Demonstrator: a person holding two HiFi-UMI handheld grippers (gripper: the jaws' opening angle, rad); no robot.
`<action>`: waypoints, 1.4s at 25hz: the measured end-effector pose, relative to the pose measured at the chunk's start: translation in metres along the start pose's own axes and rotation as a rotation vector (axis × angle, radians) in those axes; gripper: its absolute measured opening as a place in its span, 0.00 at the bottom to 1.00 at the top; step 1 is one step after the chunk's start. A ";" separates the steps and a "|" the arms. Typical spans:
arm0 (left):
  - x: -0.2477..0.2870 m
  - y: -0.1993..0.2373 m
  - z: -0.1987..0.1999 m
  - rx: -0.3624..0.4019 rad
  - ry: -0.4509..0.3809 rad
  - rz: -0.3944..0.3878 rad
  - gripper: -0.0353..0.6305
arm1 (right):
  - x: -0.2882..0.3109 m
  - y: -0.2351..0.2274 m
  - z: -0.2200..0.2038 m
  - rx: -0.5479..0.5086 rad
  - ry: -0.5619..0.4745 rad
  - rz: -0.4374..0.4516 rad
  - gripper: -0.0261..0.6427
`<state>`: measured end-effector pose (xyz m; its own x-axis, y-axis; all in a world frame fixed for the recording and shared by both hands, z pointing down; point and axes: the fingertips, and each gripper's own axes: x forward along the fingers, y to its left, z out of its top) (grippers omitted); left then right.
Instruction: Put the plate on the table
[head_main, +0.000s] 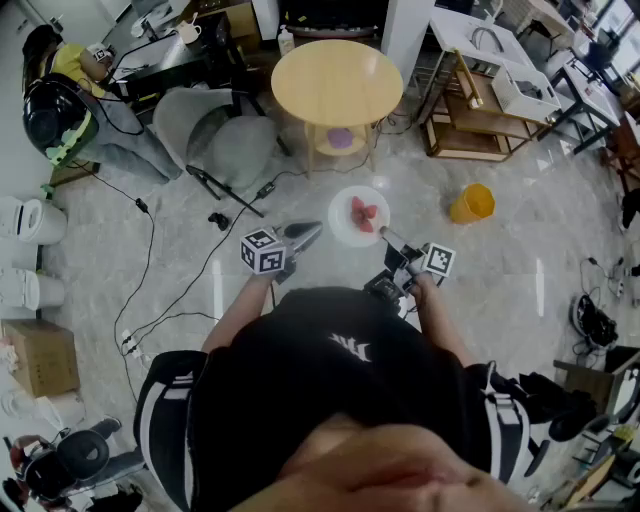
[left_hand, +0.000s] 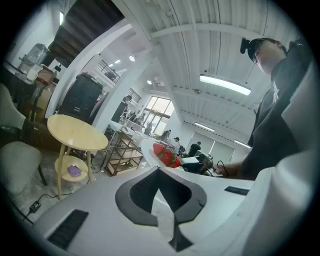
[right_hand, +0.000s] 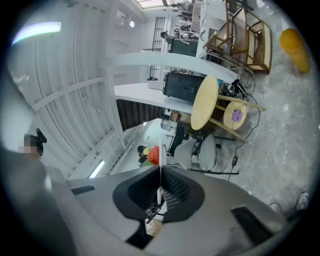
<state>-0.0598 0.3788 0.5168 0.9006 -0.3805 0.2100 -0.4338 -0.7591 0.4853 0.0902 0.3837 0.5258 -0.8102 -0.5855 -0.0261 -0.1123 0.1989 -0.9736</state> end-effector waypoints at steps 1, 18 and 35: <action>0.008 0.004 0.004 0.013 0.001 0.001 0.06 | -0.004 -0.001 0.007 -0.008 -0.012 -0.009 0.05; 0.020 0.011 0.011 0.023 -0.024 0.052 0.06 | -0.012 -0.020 0.019 0.004 -0.073 -0.023 0.06; 0.038 0.022 0.001 0.002 -0.003 0.108 0.06 | -0.007 -0.044 0.041 -0.038 -0.049 -0.079 0.06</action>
<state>-0.0350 0.3472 0.5346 0.8484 -0.4620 0.2584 -0.5287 -0.7145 0.4583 0.1245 0.3464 0.5595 -0.7691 -0.6380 0.0383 -0.1970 0.1796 -0.9638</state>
